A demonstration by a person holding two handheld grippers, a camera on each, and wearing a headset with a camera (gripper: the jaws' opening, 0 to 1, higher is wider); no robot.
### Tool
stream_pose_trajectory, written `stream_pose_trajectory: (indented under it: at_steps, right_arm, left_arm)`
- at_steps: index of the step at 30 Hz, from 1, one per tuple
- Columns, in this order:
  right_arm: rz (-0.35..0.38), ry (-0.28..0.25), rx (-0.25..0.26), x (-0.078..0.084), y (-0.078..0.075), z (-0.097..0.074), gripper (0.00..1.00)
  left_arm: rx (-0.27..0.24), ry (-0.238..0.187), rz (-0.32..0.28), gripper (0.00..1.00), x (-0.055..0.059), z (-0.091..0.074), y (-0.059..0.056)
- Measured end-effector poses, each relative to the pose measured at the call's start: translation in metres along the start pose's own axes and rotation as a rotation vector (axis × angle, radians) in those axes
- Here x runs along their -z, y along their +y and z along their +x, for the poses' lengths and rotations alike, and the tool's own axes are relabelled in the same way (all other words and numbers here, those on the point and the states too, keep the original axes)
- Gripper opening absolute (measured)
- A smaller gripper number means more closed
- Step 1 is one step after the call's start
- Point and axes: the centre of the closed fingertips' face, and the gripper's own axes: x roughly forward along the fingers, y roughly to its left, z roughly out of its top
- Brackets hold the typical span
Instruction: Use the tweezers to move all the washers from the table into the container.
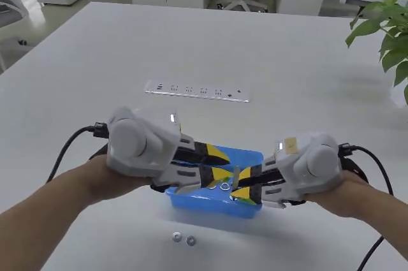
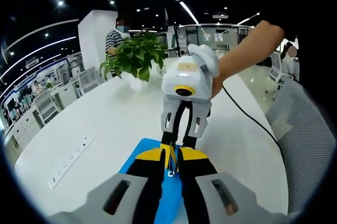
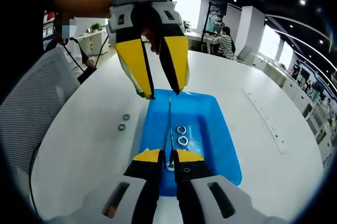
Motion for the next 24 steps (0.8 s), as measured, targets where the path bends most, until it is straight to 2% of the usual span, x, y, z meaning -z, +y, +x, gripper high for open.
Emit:
stream_pose_trajectory:
  at_steps: [11,24]
  right_arm:
    - [-0.028,0.012,-0.010,0.000,0.000,0.000,0.11]
    - [-0.032,0.018,-0.002,-0.004,0.000,-0.004,0.13]
  left_arm:
    - [0.028,0.000,0.030,0.07,-0.005,0.010,-0.003]
    - [0.040,-0.002,0.057,0.05,-0.012,0.005,-0.005]
